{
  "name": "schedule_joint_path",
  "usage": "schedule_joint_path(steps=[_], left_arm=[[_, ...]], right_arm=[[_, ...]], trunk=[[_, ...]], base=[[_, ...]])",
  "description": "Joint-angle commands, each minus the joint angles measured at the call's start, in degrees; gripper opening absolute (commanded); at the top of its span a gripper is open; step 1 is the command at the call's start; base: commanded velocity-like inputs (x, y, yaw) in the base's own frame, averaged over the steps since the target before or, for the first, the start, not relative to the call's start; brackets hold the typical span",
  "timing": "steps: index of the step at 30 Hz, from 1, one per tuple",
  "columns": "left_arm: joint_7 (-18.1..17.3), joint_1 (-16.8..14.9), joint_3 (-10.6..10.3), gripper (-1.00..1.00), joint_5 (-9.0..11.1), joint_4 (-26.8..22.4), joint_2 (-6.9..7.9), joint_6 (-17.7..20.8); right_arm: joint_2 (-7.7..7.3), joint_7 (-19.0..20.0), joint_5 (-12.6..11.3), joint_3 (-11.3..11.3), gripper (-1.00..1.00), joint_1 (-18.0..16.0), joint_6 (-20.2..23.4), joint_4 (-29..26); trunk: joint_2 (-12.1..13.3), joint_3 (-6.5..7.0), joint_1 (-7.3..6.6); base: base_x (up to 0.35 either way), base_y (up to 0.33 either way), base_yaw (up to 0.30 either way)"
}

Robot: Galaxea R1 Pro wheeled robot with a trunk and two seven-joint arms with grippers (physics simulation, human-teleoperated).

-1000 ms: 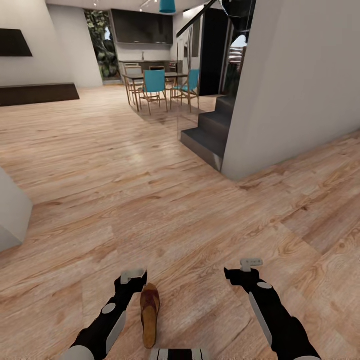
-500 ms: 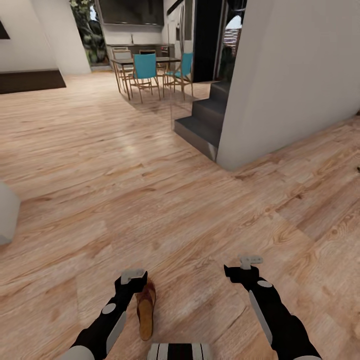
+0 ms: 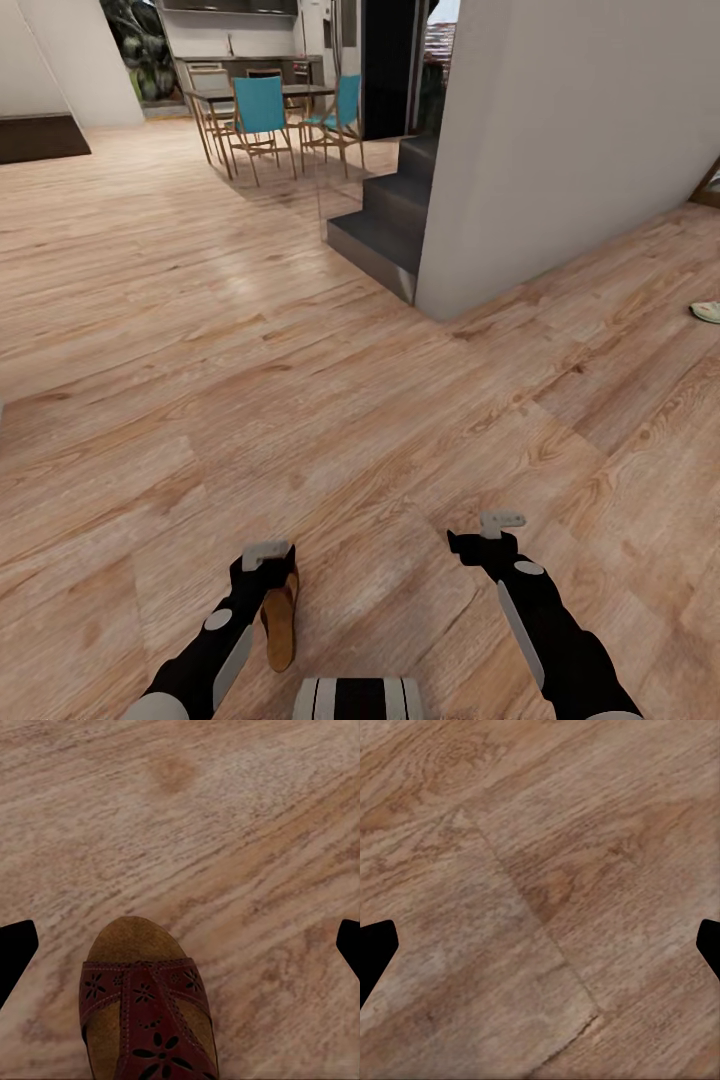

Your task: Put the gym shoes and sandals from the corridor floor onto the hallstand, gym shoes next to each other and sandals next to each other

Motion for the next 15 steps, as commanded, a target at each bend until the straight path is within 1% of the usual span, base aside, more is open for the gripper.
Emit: schedule_joint_path(steps=[1, 8, 12, 15], left_arm=[[-0.01, -0.02, -0.02, 1.0, 0.54, 0.04, -0.01, -0.15], [0.06, -0.02, 0.05, 1.0, 0.67, 0.49, -0.01, -0.12], [0.07, -0.02, 0.05, 1.0, 0.62, 3.44, -0.01, -0.14], [0.08, -0.02, 0.04, 1.0, 0.62, 4.12, -0.01, -0.12]], right_arm=[[0.01, 0.05, 0.07, 0.02, 1.0, -0.01, 0.31, -0.08], [0.07, 0.05, 0.07, 0.02, 1.0, -0.01, 0.31, -0.08], [0.07, 0.05, 0.07, 0.02, 1.0, -0.01, 0.31, -0.08], [0.08, 0.05, 0.07, 0.02, 1.0, -0.01, 0.31, -0.08]], trunk=[[-0.01, -0.04, -0.01], [-0.01, -0.04, -0.01], [-0.01, -0.04, -0.01], [-0.01, -0.04, -0.01]], base=[[0.0, 0.0, -0.007], [0.0, 0.0, -0.002], [0.0, 0.0, 0.0], [0.0, 0.0, 0.0]])
